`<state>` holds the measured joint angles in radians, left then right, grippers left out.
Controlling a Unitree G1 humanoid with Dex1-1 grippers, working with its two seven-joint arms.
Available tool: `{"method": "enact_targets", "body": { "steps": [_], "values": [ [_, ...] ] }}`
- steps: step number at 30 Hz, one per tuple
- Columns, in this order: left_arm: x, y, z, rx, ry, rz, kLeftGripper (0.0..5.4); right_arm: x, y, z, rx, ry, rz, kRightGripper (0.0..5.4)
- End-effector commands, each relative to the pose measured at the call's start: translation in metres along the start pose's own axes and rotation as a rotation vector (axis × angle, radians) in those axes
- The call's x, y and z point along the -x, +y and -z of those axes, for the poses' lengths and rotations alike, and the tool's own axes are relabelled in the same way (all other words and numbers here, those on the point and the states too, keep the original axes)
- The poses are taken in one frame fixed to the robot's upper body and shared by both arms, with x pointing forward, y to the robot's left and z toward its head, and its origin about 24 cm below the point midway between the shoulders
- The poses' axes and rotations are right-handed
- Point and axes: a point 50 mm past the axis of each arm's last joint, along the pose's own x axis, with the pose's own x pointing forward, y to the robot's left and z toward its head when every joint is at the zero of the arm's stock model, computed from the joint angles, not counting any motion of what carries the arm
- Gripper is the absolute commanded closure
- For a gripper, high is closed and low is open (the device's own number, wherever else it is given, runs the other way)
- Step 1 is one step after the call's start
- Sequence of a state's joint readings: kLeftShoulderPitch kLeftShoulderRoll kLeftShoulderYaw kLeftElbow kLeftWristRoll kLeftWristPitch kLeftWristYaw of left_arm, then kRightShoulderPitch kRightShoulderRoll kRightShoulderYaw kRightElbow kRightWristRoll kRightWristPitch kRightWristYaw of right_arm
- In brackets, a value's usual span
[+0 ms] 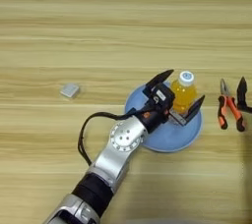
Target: Move the objects on the table
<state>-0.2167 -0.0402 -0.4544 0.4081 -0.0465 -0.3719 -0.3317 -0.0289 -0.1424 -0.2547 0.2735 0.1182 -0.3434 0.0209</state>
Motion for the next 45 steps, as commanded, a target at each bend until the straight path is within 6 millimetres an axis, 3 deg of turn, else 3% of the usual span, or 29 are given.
{"method": "enact_targets", "body": {
  "steps": [1,31,45],
  "values": [
    [-0.0167,-0.0168,-0.0059,0.067,-0.045,0.015,0.0,0.0011,0.0012,-0.0001,0.0,-0.003,0.003,0.03],
    [-0.0213,-0.0163,0.0012,0.078,-0.024,0.025,0.0,0.0027,0.0001,-0.001,-0.002,-0.005,0.017,0.03],
    [-0.0218,-0.0183,0.0003,0.078,-0.033,0.045,1.17,0.0029,-0.0009,-0.0014,-0.003,-0.007,0.022,0.0]
  ]
}}
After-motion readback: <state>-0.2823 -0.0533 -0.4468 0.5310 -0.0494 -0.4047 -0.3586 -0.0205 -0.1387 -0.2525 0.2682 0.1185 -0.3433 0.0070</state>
